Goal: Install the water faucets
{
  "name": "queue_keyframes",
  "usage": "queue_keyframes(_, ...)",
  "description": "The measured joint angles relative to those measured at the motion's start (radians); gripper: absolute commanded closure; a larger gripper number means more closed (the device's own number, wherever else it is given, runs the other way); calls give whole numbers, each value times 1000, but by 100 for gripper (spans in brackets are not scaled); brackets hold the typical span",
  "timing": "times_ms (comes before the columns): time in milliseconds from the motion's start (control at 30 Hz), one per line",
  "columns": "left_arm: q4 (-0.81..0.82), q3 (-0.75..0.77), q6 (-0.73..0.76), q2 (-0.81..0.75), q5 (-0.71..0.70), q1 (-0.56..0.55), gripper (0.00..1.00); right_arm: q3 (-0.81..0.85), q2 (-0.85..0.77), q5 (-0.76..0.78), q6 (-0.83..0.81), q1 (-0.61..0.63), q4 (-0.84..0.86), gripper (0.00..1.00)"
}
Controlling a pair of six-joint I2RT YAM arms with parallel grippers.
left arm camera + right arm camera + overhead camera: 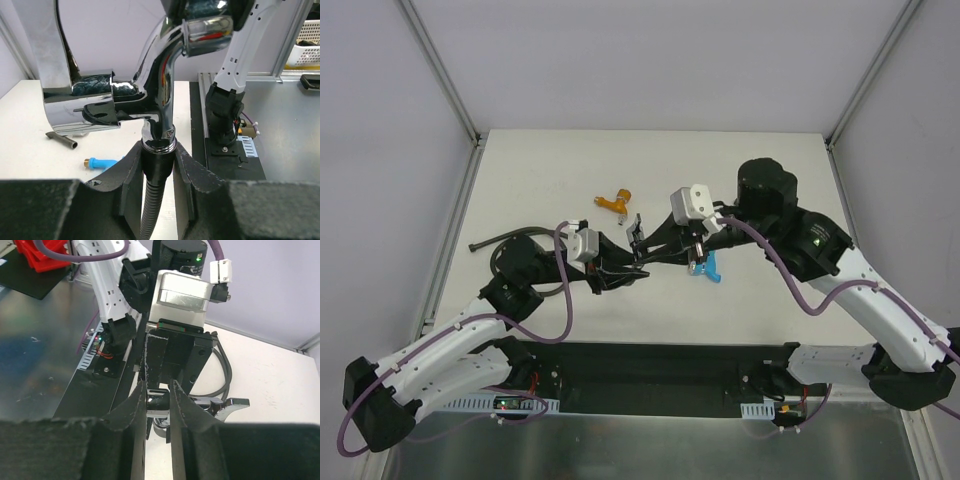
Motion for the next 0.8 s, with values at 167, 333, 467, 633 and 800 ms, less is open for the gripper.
queue_keyframes(167,-16,-14,8,-31,-64,-6,100,-20,-15,127,-2,71,32,98)
queue_keyframes(333,-21,-42,13,-69,-133,-6,100,-51,-30,283,-2,148,74,98)
queue_keyframes(467,-22,-61,19,-90,-185,-6,100,-67,-29,414,2,205,101,98)
queue_keyframes(633,-23,-65,35,-107,-243,-6,100,-66,-16,586,18,280,134,98)
queue_keyframes(800,-37,-77,44,-120,-307,-6,100,-39,36,777,61,348,155,98)
